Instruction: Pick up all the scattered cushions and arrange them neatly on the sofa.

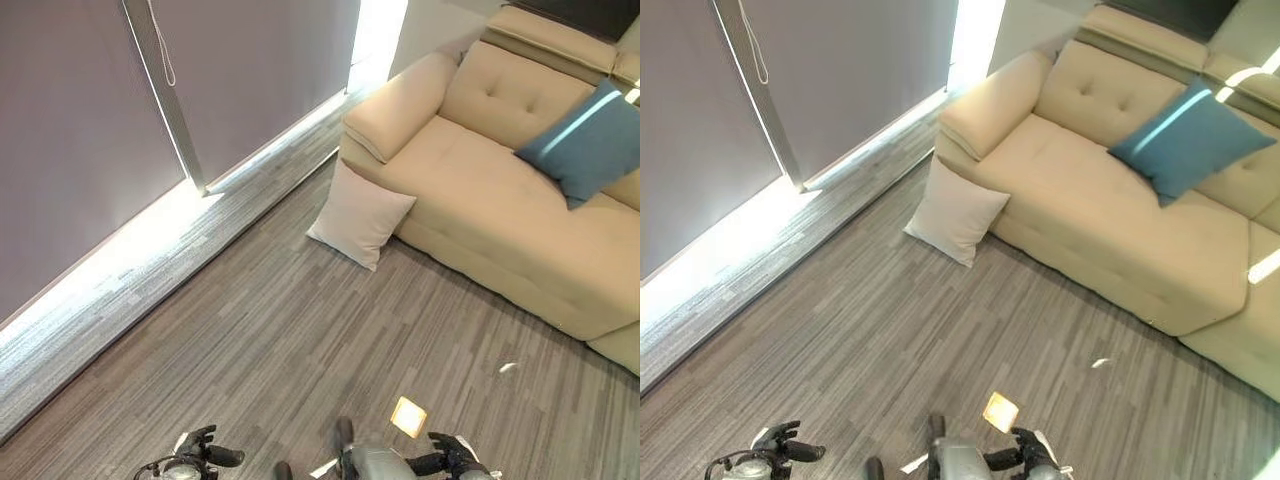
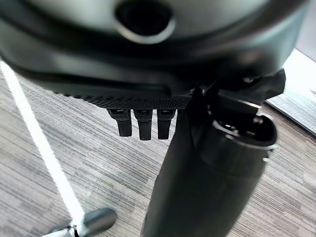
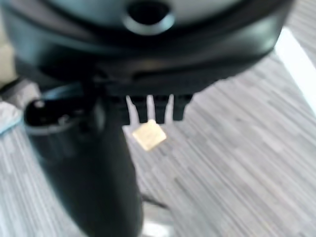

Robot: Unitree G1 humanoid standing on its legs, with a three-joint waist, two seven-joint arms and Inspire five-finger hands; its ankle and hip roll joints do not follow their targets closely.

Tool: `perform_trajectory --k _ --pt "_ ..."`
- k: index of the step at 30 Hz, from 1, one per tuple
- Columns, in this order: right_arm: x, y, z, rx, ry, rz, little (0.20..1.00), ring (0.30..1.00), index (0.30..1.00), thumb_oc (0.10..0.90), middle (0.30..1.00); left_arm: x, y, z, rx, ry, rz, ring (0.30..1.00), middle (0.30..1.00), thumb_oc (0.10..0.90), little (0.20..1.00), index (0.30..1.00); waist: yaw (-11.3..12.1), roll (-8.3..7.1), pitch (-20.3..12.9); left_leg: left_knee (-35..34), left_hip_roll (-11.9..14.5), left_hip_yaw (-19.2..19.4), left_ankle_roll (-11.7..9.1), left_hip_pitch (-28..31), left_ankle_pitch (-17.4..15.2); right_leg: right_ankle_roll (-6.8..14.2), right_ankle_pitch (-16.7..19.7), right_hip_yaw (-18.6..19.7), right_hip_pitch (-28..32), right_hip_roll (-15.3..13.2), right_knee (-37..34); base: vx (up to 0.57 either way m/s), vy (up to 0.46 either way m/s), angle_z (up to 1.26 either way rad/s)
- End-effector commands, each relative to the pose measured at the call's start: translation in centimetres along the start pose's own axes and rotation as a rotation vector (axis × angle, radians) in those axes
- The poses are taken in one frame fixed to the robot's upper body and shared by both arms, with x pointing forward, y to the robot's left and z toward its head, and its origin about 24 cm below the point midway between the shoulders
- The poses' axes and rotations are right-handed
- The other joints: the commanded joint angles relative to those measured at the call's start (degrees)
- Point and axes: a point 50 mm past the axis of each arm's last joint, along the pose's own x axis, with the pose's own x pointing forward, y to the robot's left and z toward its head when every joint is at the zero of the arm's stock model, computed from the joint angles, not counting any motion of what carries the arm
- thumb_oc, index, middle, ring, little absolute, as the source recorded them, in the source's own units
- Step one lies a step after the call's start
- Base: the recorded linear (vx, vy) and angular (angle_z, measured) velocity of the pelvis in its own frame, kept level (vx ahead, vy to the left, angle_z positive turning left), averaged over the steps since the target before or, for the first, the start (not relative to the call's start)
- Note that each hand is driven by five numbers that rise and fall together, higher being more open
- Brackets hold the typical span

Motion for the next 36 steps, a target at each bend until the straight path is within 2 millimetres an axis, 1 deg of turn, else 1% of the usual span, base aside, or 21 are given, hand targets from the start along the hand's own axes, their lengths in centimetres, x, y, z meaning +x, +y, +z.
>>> perform_trajectory --k 1,3,5,6,7,9,11,13,15,17,18,20,23,25,27,29,30,32,34,35,36 --pt "0.0 -1.7 -0.9 -0.025 0.028 -0.043 0.900 0.900 0.900 0.800 0.900 0.0 0.0 0.7 0.072 -0.046 -0.006 0.900 0.900 0.800 0.900 0.900 -1.58 -0.16 -0.24 4.59 -2.45 -4.05 -2.55 1.65 -5.93 0.95 0.95 2.63 6.59 1.19 -2.17 0.36 -0.121 0.88" --pt "-0.1 -1.9 -1.4 -0.020 0.043 -0.045 0.900 0.900 0.900 0.800 0.900 0.0 -0.2 0.6 0.086 -0.044 -0.015 0.900 0.900 0.800 0.900 0.900 -1.97 0.26 -0.89 4.79 -1.89 -4.03 -3.31 2.21 -5.73 0.61 0.75 2.41 7.16 1.39 -2.26 0.23 -0.094 0.59" --pt "-0.2 -2.2 -2.3 -0.006 0.064 -0.048 0.900 0.900 0.900 0.800 0.900 0.0 -0.7 0.6 0.127 -0.049 -0.044 0.900 0.900 0.800 0.900 0.900 -3.16 1.22 -1.64 10.22 -0.10 -2.56 -6.76 1.16 -2.98 -0.58 -0.08 1.75 9.52 1.61 -3.26 0.22 -0.096 0.16" --pt "-0.2 -2.2 -2.3 -0.006 0.064 -0.048 0.900 0.900 0.900 0.800 0.900 0.0 -0.7 0.6 0.127 -0.049 -0.044 0.900 0.900 0.800 0.900 0.900 -3.18 1.24 -1.62 10.35 -0.07 -2.58 -6.78 1.12 -3.06 -0.60 -0.07 1.72 9.55 1.62 -3.29 0.12 -0.078 0.13" --pt "-0.2 -2.3 -2.2 -0.003 0.058 -0.050 0.900 0.900 0.900 0.800 0.900 0.0 -0.7 1.0 0.138 -0.061 -0.049 0.900 0.900 0.800 0.900 0.900 -3.45 1.00 -1.28 15.70 0.31 -1.51 -8.27 -1.23 -0.84 -1.23 -0.42 1.88 10.83 1.54 -3.76 0.09 -0.080 0.22" --pt "-0.1 -2.7 -1.8 0.012 0.052 -0.064 0.900 0.900 0.900 0.800 0.900 0.2 -0.8 2.6 0.139 -0.111 -0.056 0.900 0.900 0.800 0.900 0.900 -2.75 -0.88 0.32 29.88 1.30 1.48 -8.66 -9.20 2.65 -3.09 -1.39 2.93 14.03 0.52 -4.76 0.19 -0.155 0.22" --pt "-0.1 -2.9 -2.0 0.013 0.060 -0.068 0.900 0.900 0.900 0.800 0.900 0.2 -0.8 3.0 0.137 -0.123 -0.056 0.900 0.900 0.800 0.900 0.900 -2.35 -1.40 0.56 32.61 2.04 2.92 -8.05 -11.48 1.97 -3.39 -1.87 3.00 14.85 0.09 -5.02 0.13 -0.081 -0.10" --pt "-0.2 -3.0 -2.3 0.011 0.073 -0.075 0.900 0.900 0.900 0.800 0.900 0.2 -0.9 3.4 0.136 -0.142 -0.062 0.900 0.900 0.800 0.900 0.900 -0.97 -2.67 0.43 29.44 2.14 4.16 -6.16 -17.51 -0.92 -3.08 -3.17 3.74 17.49 -0.97 -6.22 0.31 -0.010 -0.03" --pt "-0.2 -3.1 -2.4 0.004 0.076 -0.075 0.900 0.900 0.900 0.800 0.900 0.1 -0.9 3.4 0.137 -0.141 -0.063 0.900 0.900 0.800 0.900 0.900 -0.51 -2.85 0.54 26.00 1.99 3.76 -5.77 -18.53 -1.85 -2.61 -3.85 4.10 18.75 -1.08 -6.85 0.26 0.037 -0.01" --pt "-0.2 -3.2 -2.2 -0.006 0.070 -0.079 0.900 0.900 0.900 0.800 0.900 0.1 -1.0 3.2 0.135 -0.136 -0.063 0.900 0.900 0.800 0.900 0.900 0.45 -2.09 0.53 16.86 1.91 1.31 -6.45 -19.46 1.72 -2.32 -5.11 5.06 20.32 -0.26 -7.34 0.29 0.098 -0.42" --pt "-0.1 -3.5 -1.7 -0.015 0.057 -0.088 0.900 0.900 0.900 0.800 0.900 0.1 -1.1 3.1 0.121 -0.132 -0.061 0.900 0.900 0.800 0.900 0.900 1.47 -1.19 0.45 11.49 2.34 -1.27 -7.42 -21.93 6.23 -2.26 -6.40 6.41 22.15 0.63 -7.53 0.31 0.108 -0.37" --pt "-0.1 -3.3 -1.8 -0.018 0.062 -0.079 0.900 0.900 0.900 0.800 0.900 0.1 -1.1 2.2 0.118 -0.098 -0.065 0.900 0.900 0.800 0.900 0.900 1.78 -0.98 -0.19 7.71 2.82 -1.19 -7.54 -21.10 7.23 -1.88 -7.82 7.61 24.12 0.68 -7.49 0.39 0.183 -0.37" --pt "-0.2 -3.0 -2.4 -0.026 0.077 -0.071 0.900 0.900 0.900 0.800 0.900 0.0 -0.9 1.4 0.118 -0.070 -0.061 0.900 0.900 0.800 0.900 0.900 1.88 -0.99 -1.34 8.31 2.39 -0.83 -6.90 -20.06 7.21 -1.27 -8.35 7.57 24.46 -0.51 -6.27 0.28 0.180 -0.50" --pt "-0.2 -2.7 -2.3 -0.031 0.074 -0.064 0.900 0.900 0.900 0.800 0.900 0.0 -0.8 1.0 0.115 -0.057 -0.060 0.900 0.900 0.800 0.900 0.900 2.21 -1.53 -2.06 9.28 1.69 -0.18 -6.16 -19.45 5.92 -0.23 -7.93 8.11 24.16 -1.79 -3.96 0.26 0.182 -0.51" --pt "0.0 -2.3 -1.4 -0.036 0.046 -0.048 0.900 0.900 0.900 0.800 0.900 0.0 -0.5 1.1 0.113 -0.058 -0.052 0.900 0.900 0.800 0.900 0.900 2.60 -1.93 -2.11 9.18 0.56 1.32 -4.20 -16.71 3.70 2.04 -4.38 8.18 21.50 -3.97 4.62 0.31 0.255 -0.48" --pt "0.1 -2.1 -0.1 -0.039 0.005 -0.041 0.900 0.900 0.900 0.800 0.900 0.1 -0.2 1.6 0.115 -0.070 -0.039 0.900 0.900 0.800 0.900 0.900 2.17 -1.41 -1.12 8.95 0.79 1.79 -3.06 -14.94 2.77 3.07 -0.22 8.01 16.70 -4.29 12.76 0.12 0.136 -0.40" --pt "0.1 -2.1 -0.1 -0.039 0.005 -0.041 0.900 0.900 0.900 0.800 0.900 0.1 -0.2 1.6 0.115 -0.071 -0.039 0.900 0.900 0.800 0.900 0.900 2.23 -1.45 -1.10 8.96 0.77 1.86 -3.05 -14.94 2.74 3.08 -0.31 8.09 16.60 -4.31 12.94 0.13 0.158 -0.28" --pt "0.3 -1.8 1.0 -0.043 -0.034 -0.037 0.900 0.900 0.900 0.800 0.900 0.2 0.0 1.9 0.112 -0.078 -0.029 0.900 0.900 0.800 0.900 0.900 2.06 -0.71 -0.23 8.65 1.04 2.52 -2.42 -13.19 1.57 3.40 1.18 5.73 13.61 -5.42 16.96 0.18 0.148 -0.04" --pt "0.3 -1.8 1.7 -0.060 -0.055 -0.037 0.900 0.900 0.900 0.800 0.900 0.2 0.2 1.9 0.091 -0.076 -0.022 0.900 0.900 0.800 0.900 0.900 1.98 0.06 -0.54 7.26 1.31 3.41 -2.52 -9.43 -0.22 2.40 -1.20 -0.99 10.74 -6.76 13.42 0.30 0.100 -0.12" --pt "0.3 -1.8 1.7 -0.060 -0.055 -0.037 0.900 0.900 0.900 0.800 0.900 0.2 0.2 1.9 0.091 -0.076 -0.022 0.900 0.900 0.800 0.900 0.900 1.95 0.06 -0.49 7.25 1.30 3.39 -2.52 -9.38 -0.22 2.40 -1.20 -1.01 10.80 -6.76 13.41 0.32 0.032 -0.31" --pt "0.4 -2.0 2.0 -0.066 -0.064 -0.043 0.900 0.900 0.900 0.800 0.900 0.2 0.2 1.8 0.087 -0.074 -0.023 0.900 0.900 0.800 0.900 0.900 1.66 0.09 -0.87 6.38 1.12 4.10 -2.89 -7.26 -1.33 2.11 -2.29 -5.11 8.96 -6.63 7.45 0.32 0.028 -0.26"
